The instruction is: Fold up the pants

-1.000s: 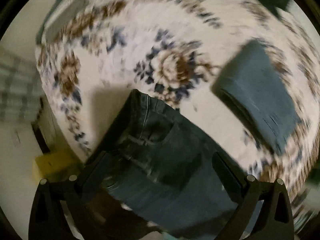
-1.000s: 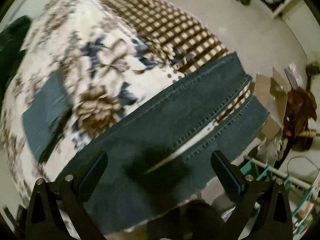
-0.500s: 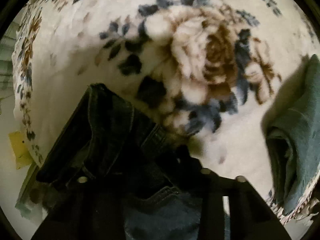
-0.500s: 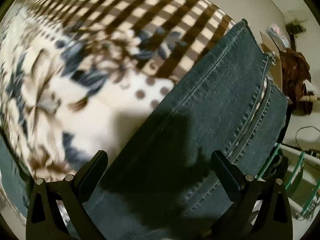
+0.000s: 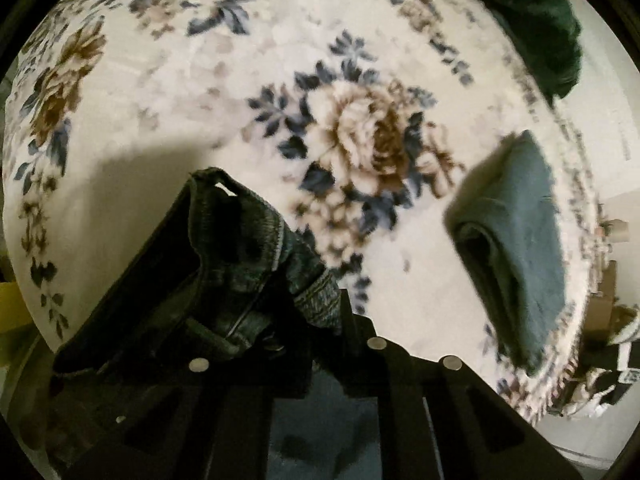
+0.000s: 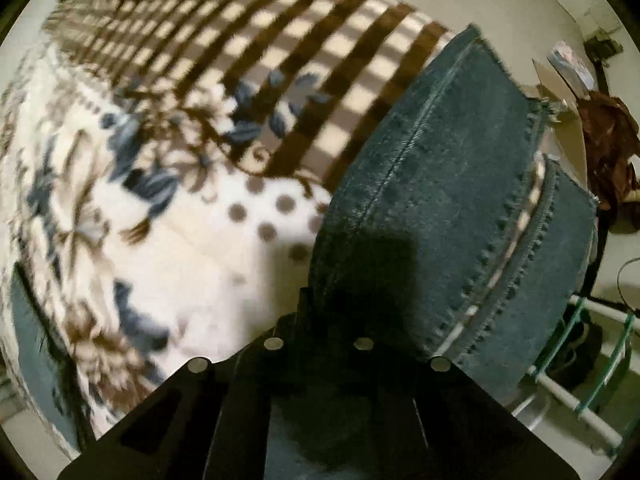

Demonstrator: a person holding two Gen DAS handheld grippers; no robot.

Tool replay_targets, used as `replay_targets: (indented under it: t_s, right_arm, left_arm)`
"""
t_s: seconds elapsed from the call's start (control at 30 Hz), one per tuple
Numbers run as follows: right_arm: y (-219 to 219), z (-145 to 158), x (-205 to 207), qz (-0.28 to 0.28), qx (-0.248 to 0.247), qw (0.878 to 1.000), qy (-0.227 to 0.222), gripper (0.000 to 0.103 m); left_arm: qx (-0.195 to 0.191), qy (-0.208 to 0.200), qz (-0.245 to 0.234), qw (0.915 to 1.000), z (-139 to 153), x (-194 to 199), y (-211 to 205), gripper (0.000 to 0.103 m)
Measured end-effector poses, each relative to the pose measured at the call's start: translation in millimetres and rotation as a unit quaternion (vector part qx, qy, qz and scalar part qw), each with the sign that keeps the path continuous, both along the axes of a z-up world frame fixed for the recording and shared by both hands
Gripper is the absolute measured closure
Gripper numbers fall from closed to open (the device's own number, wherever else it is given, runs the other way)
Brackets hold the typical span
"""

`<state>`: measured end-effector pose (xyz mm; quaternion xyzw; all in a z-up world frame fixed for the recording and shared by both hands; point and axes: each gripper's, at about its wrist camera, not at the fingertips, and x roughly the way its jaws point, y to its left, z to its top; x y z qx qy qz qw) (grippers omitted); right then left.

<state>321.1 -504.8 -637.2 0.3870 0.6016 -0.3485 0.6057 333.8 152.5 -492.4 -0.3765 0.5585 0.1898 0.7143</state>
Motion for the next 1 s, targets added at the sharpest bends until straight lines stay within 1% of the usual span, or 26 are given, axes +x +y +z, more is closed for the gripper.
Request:
replay_targets:
  t_s: [0.07,0.13,0.17,0.27,0.37,0.4,0.47,0.5,0.6,0.7,0.73,0.77,0.8,0.83,0.87,0.93,0.97,1.0]
  right_arm:
    - [5.3,20.9,-18.9,0.016,-0.005,1.000,-0.021,0.098]
    - [7.0,40.7,-41.3,0.028,-0.007,0.999,-0.041,0.098]
    - [10.9,48.4,-55.6,0.033,-0.007,0.998,-0.048,0.098]
    - [14.3,65.4,-96.6,0.040,0.001,0.997,-0.061,0.098]
    - [23.7,73.4,-137.8,0.053,0.006,0.997,-0.059,0.098]
    - [27.5,70.8,-152.3,0.056,0.007,0.997,-0.056,0.098]
    - [31.8,55.9,-176.6,0.064,0.010,0.997,-0.046,0.098]
    - [31.5,47.4,-188.1,0.066,0.013,0.997,-0.042,0.098]
    - [31.2,17.8,-216.9,0.062,0.032,0.997,-0.035,0.098]
    - [27.4,-9.8,-236.7,0.063,0.051,0.996,-0.032,0.097]
    - [22.5,-18.5,-244.1,0.053,0.063,0.996,-0.032,0.094]
    - [16.4,-24.9,-251.2,0.035,0.079,0.996,-0.039,0.087]
    - [9.7,-28.8,-259.6,0.019,0.096,0.994,-0.045,0.072]
    - [3.8,-28.9,-265.8,0.012,0.101,0.994,-0.047,0.057]
    - [-2.4,-25.0,-272.4,0.007,0.101,0.993,-0.056,0.053]
    - [-14.9,-12.8,-283.1,0.003,0.097,0.992,-0.082,0.048]
    - [-22.7,-5.1,-288.0,0.000,0.088,0.992,-0.090,0.046]
    - [-31.3,4.3,-292.8,-0.005,0.075,0.992,-0.102,0.042]
  left_arm:
    - [-0.004,-0.019,0.002,0.9998,13.1,-15.0,4.1,0.096]
    - [-0.010,-0.038,0.004,0.9992,29.1,-44.0,8.6,0.096]
    - [-0.011,-0.043,0.005,0.9990,29.0,-42.5,10.3,0.096]
    - [-0.012,-0.054,0.002,0.9985,37.5,-86.4,13.6,0.096]
    - [-0.002,-0.051,0.003,0.9987,30.0,-127.2,15.6,0.096]
    - [-0.001,-0.042,0.009,0.9991,19.6,-143.9,17.0,0.096]
    - [0.000,-0.023,0.015,0.9996,0.6,-168.8,17.8,0.096]
    - [0.004,-0.009,0.017,0.9998,-13.8,-181.5,17.6,0.096]
    - [0.019,0.017,0.006,0.9997,-46.8,-200.3,17.3,0.096]
    - [0.026,0.023,-0.008,0.9994,-71.0,-207.4,17.3,0.095]
    - [0.030,0.023,-0.014,0.9992,-73.6,-206.2,16.5,0.093]
    - [0.037,0.025,-0.021,0.9988,-73.4,-204.1,15.2,0.091]
    - [0.043,0.028,-0.027,0.9983,-70.7,-202.1,13.3,0.091]
    - [0.049,0.029,-0.030,0.9979,-67.1,-201.1,10.8,0.091]
    - [0.054,0.028,-0.034,0.9976,-60.6,-199.9,6.8,0.090]
    - [0.063,0.030,-0.037,0.9969,-51.9,-199.6,0.8,0.073]
    - [0.067,0.033,-0.040,0.9964,-47.9,-199.9,-3.0,0.051]
    - [0.068,0.029,-0.041,0.9965,-43.5,-199.8,-7.4,0.032]
